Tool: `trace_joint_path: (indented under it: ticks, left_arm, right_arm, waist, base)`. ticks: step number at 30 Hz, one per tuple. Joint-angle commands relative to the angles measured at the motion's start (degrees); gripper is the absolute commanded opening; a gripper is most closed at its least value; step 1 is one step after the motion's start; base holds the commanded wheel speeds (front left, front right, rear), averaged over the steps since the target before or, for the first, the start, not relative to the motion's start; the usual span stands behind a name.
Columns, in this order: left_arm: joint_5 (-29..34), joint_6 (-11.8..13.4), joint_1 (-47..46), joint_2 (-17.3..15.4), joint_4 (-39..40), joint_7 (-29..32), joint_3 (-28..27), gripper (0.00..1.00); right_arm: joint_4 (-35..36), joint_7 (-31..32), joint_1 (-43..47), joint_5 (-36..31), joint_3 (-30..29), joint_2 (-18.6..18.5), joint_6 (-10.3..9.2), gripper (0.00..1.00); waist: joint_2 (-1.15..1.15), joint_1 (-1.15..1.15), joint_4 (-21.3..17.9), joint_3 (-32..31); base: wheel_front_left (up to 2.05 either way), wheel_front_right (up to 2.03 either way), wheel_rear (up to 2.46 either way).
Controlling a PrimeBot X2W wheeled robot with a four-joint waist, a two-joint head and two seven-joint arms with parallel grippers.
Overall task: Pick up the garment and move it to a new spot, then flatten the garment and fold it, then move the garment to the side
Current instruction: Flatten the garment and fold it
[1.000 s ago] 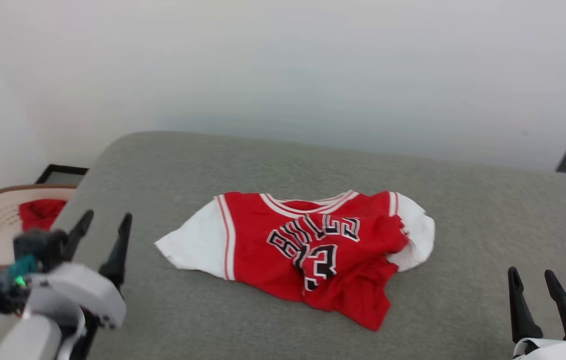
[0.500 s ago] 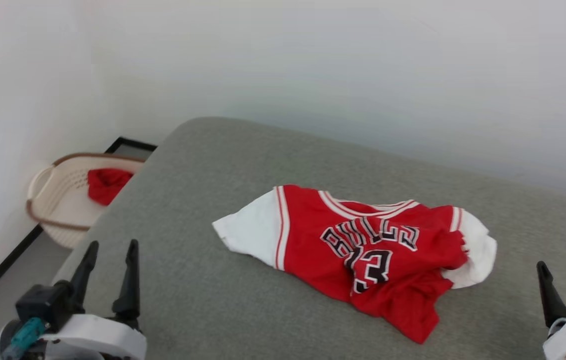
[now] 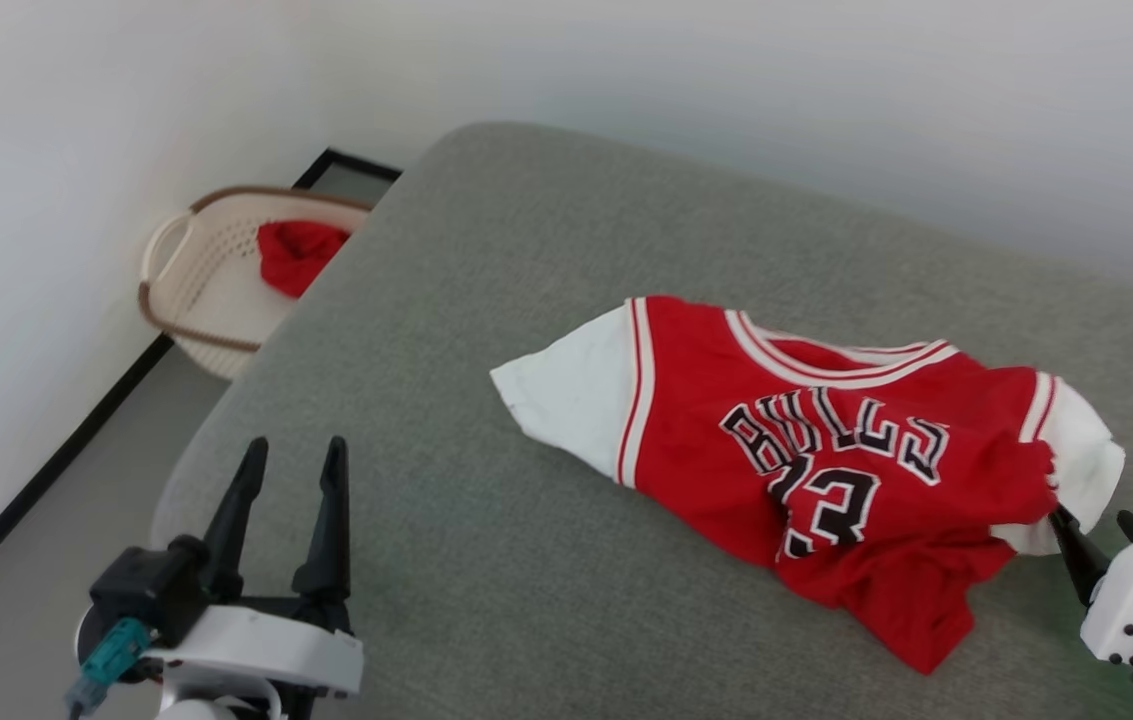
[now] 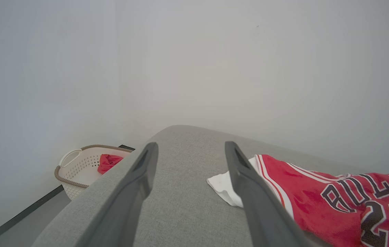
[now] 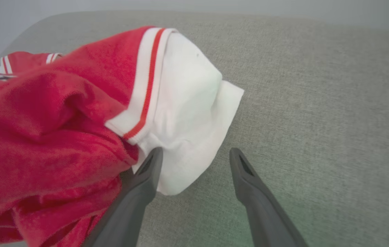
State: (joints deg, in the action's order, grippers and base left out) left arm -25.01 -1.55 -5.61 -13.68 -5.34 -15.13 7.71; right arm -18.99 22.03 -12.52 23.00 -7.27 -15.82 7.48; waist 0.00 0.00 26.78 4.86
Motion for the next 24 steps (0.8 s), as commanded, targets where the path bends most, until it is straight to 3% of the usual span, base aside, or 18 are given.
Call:
trace_joint_path:
  ticks: [1,5,6,7,13,24]
  left_arm:
    - [0.7,-0.6,-0.8,0.7,-0.2,0.0,-0.6,1.0]
    - [2.5,-2.2,-1.5,3.1,-0.5,0.0,-2.2,1.0]
    - [3.0,-2.6,-1.6,3.6,-0.6,0.0,-2.4,1.0]
    - [3.3,-3.0,-1.7,4.0,-0.7,0.0,-2.8,1.0]
    - [5.0,-4.5,-1.3,5.6,-1.4,0.0,-5.3,1.0]
    - [6.6,-5.5,0.6,6.3,-1.2,0.0,-8.4,1.0]
  right_arm:
    - [-0.5,0.6,-1.0,-0.9,-0.1,0.0,0.02,1.0]
    - [-2.9,1.7,-2.8,-2.1,-0.2,0.8,0.02,1.0]
    - [-3.5,1.7,-3.2,-2.0,-0.1,0.9,0.02,0.53]
    - [-4.2,1.7,-3.6,-2.1,0.0,1.1,0.02,0.0]
    - [-5.8,1.7,-5.2,-1.4,0.0,-0.6,-0.02,0.0]
    - [-0.7,4.3,-2.6,-0.7,-3.5,-5.5,-0.01,0.0]
  waist:
    - [0.0,0.0,2.9,3.3]
    - [0.0,0.0,3.5,4.1]
    - [0.0,0.0,3.5,4.2]
    - [0.0,0.0,3.5,4.3]
    - [0.0,0.0,2.4,3.9]
    - [0.0,0.0,-2.6,1.8]
  base:
    - [0.0,0.0,0.0]
    - [0.0,0.0,0.0]
    - [0.0,0.0,0.0]
    - [0.0,0.0,0.0]
    - [0.0,0.0,0.0]
    - [0.0,0.0,0.0]
